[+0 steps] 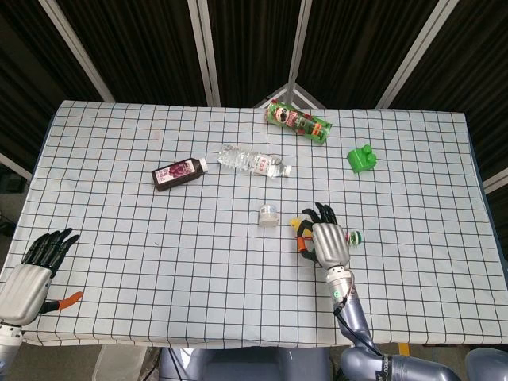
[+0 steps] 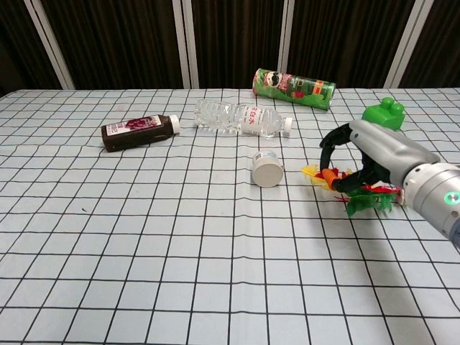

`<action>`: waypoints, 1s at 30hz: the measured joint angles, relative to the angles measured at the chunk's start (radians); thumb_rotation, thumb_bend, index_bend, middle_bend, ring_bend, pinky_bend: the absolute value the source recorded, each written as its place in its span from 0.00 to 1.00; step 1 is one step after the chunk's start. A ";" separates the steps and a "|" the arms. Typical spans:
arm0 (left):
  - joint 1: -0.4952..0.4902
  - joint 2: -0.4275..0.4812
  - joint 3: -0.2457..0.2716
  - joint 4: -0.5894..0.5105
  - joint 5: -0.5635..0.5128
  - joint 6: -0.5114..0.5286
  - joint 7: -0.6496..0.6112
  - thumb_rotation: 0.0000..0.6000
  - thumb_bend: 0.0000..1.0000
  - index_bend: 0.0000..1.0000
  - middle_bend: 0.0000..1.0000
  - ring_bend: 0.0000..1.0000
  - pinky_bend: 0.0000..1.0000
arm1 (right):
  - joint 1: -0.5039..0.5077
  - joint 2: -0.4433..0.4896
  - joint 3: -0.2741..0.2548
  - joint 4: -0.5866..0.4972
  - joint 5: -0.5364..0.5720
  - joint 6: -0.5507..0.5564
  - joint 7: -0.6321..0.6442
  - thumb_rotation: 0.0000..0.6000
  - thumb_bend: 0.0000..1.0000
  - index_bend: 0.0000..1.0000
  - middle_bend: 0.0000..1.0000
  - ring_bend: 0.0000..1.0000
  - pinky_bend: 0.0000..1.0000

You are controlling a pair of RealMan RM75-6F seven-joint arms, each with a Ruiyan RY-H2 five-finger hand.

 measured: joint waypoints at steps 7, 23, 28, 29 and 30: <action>0.001 -0.001 0.002 -0.004 0.002 0.000 0.013 1.00 0.00 0.00 0.00 0.00 0.00 | -0.023 0.153 0.018 -0.222 -0.045 0.050 -0.017 1.00 0.56 0.60 0.24 0.00 0.00; 0.005 -0.010 0.000 -0.003 -0.006 -0.004 0.042 1.00 0.00 0.00 0.00 0.00 0.00 | -0.102 0.360 0.015 -0.336 -0.019 0.100 0.046 1.00 0.56 0.59 0.24 0.00 0.00; 0.004 -0.009 0.000 -0.004 -0.008 -0.006 0.044 1.00 0.00 0.00 0.00 0.00 0.00 | -0.116 0.377 -0.010 -0.326 -0.024 0.098 0.061 1.00 0.56 0.31 0.20 0.00 0.00; 0.005 -0.009 0.000 -0.004 -0.007 -0.004 0.044 1.00 0.00 0.00 0.00 0.00 0.00 | -0.117 0.381 -0.015 -0.325 -0.022 0.096 0.058 1.00 0.56 0.24 0.17 0.00 0.00; 0.005 -0.009 0.000 -0.003 -0.005 -0.003 0.044 1.00 0.00 0.00 0.00 0.00 0.00 | -0.119 0.387 -0.021 -0.324 -0.018 0.095 0.048 1.00 0.56 0.20 0.16 0.00 0.00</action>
